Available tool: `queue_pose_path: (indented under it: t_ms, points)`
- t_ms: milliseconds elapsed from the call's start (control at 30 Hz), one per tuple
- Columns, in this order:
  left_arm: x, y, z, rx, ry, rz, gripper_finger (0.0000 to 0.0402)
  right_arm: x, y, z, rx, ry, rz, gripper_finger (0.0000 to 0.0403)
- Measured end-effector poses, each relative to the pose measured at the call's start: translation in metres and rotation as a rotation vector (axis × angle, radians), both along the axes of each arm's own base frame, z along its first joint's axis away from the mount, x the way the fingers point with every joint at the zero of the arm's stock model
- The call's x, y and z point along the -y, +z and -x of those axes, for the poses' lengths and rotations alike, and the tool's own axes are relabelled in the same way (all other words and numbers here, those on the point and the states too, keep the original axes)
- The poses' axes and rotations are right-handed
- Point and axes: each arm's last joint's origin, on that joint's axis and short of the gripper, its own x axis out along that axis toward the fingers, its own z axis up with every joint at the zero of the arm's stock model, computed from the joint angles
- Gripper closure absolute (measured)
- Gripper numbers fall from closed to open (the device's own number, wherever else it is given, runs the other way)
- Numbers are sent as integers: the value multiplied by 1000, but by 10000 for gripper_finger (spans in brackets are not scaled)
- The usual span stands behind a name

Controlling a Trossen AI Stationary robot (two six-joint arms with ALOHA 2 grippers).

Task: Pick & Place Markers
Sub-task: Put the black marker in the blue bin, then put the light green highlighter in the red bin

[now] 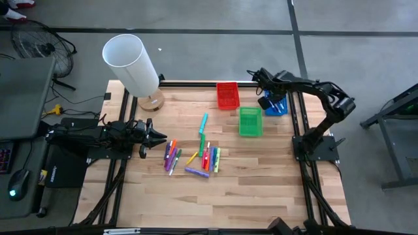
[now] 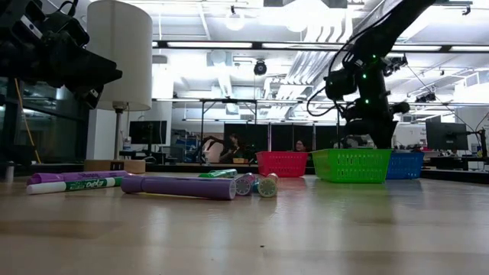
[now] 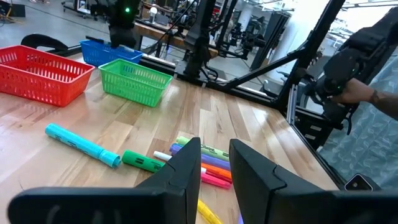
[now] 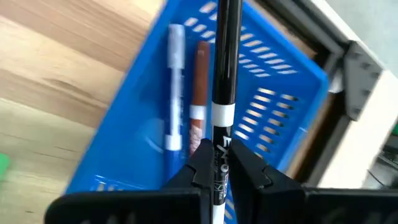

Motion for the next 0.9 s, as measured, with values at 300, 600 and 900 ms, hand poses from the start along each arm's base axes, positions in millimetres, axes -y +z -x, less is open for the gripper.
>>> queue_pose_path:
  t_ms: [300, 600, 900]
  points:
    - [0, 0, 0, 0, 0, 0, 318, -6, -17, 6, -29, 14, -13, 372]
    - [0, 0, 0, 0, 0, 0, 318, -7, -18, 6, -21, 17, -16, 336]
    - [0, 0, 0, 0, 0, 0, 318, -7, -16, 6, -12, 3, -24, 306]
